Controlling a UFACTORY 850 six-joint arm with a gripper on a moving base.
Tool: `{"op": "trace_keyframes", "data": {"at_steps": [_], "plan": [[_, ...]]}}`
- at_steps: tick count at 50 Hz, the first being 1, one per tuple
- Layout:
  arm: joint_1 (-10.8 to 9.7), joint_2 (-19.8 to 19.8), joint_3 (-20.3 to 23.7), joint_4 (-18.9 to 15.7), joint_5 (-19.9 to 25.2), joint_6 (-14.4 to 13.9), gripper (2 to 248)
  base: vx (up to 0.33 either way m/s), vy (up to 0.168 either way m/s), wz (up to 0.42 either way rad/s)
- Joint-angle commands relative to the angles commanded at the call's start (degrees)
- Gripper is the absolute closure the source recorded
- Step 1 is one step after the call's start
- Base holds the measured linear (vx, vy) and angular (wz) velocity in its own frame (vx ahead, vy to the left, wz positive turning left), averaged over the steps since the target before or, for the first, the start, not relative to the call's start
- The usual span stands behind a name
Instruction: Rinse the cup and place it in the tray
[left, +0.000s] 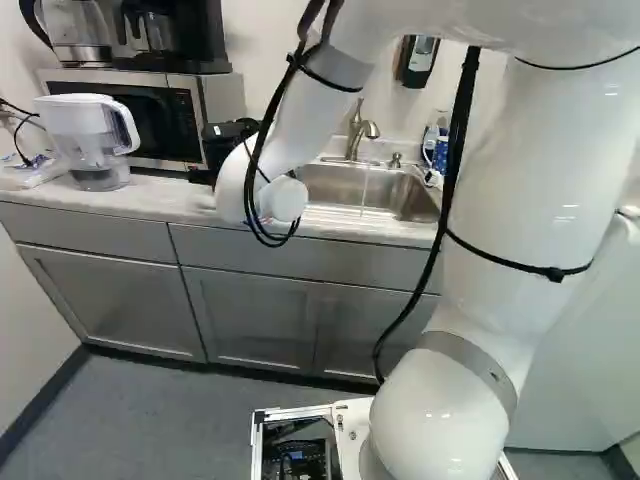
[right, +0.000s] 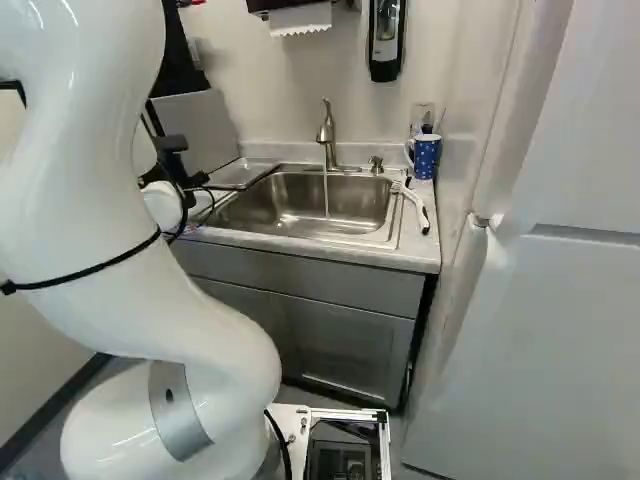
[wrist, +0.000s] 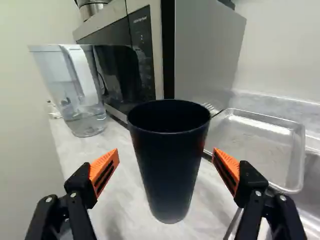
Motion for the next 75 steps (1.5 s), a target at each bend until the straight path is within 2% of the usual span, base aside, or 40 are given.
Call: {"op": "trace_keyframes", "data": {"at_steps": [8, 9, 13, 14, 19, 20, 24, 25, 40, 75], "plan": [[0.0, 0.0, 0.0, 0.0, 0.0, 0.0, 3, 0.0, 0.0, 0.0], [0.0, 0.0, 0.0, 0.0, 0.0, 0.0, 32, 0.0, 0.0, 0.0], [0.0, 0.0, 0.0, 0.0, 0.0, 0.0, 32, 0.0, 0.0, 0.0], [0.0, 0.0, 0.0, 0.0, 0.0, 0.0, 70, 0.0, 0.0, 0.0], [0.0, 0.0, 0.0, 0.0, 0.0, 0.0, 70, 0.0, 0.0, 0.0], [0.0, 0.0, 0.0, 0.0, 0.0, 0.0, 108, 0.0, 0.0, 0.0], [0.0, 0.0, 0.0, 0.0, 0.0, 0.0, 108, 0.0, 0.0, 0.0], [0.0, 0.0, 0.0, 0.0, 0.0, 0.0, 125, 0.0, 0.0, 0.0], [-0.78, 1.34, 0.32, 0.0, 0.0, 0.0, 125, 0.0, 0.0, 0.0], [-6.85, 6.65, 2.04, 0.0, 0.0, 0.0, 125, 0.0, 0.0, 0.0]]}}
